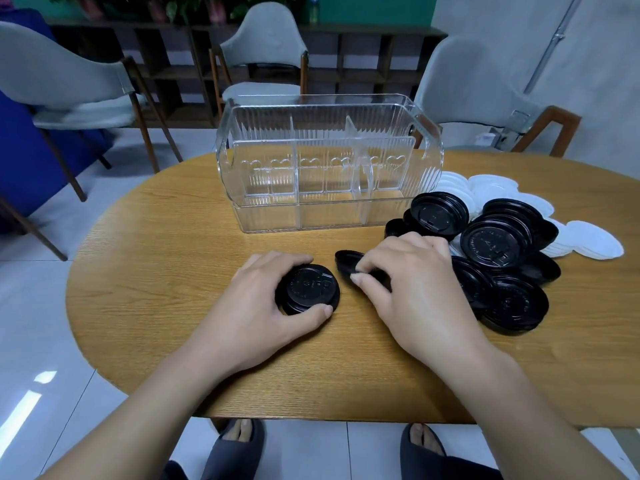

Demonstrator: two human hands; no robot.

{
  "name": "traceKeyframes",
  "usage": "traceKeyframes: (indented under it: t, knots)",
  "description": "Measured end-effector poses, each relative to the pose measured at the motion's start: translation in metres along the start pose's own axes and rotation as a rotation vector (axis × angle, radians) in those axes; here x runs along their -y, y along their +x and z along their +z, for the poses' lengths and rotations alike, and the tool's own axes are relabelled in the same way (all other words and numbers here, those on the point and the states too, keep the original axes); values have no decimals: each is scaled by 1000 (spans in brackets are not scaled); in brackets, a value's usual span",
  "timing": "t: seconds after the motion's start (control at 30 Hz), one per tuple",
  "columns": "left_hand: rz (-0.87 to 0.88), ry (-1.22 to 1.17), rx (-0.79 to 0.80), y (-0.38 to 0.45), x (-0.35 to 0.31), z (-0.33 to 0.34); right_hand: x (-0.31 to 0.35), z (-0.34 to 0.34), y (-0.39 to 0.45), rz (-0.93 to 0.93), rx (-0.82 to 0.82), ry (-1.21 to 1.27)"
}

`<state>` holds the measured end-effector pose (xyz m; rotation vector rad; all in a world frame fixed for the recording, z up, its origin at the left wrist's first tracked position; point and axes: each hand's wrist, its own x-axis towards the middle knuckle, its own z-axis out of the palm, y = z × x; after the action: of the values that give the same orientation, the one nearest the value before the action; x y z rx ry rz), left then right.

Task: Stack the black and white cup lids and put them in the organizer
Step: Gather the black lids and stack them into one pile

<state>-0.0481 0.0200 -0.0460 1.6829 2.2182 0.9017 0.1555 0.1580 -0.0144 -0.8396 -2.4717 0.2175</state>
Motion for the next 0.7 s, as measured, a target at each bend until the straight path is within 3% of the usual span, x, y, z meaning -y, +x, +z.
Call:
traceKeyframes:
  t: [0.1, 0.33, 0.5, 0.7]
  knots:
    - [-9, -45, -24, -1, -3, -3, 5, -8, 2, 150, -85, 376]
    - [25, -196, -154, 0, -16, -9, 8, -11, 7, 455, -32, 1036]
    - [98, -264, -185, 0, -22, -12, 5, -3, 7, 517, 54, 1232]
    - [166, -220, -191, 1, -19, -10, 7, 3, 9, 512, 83, 1295]
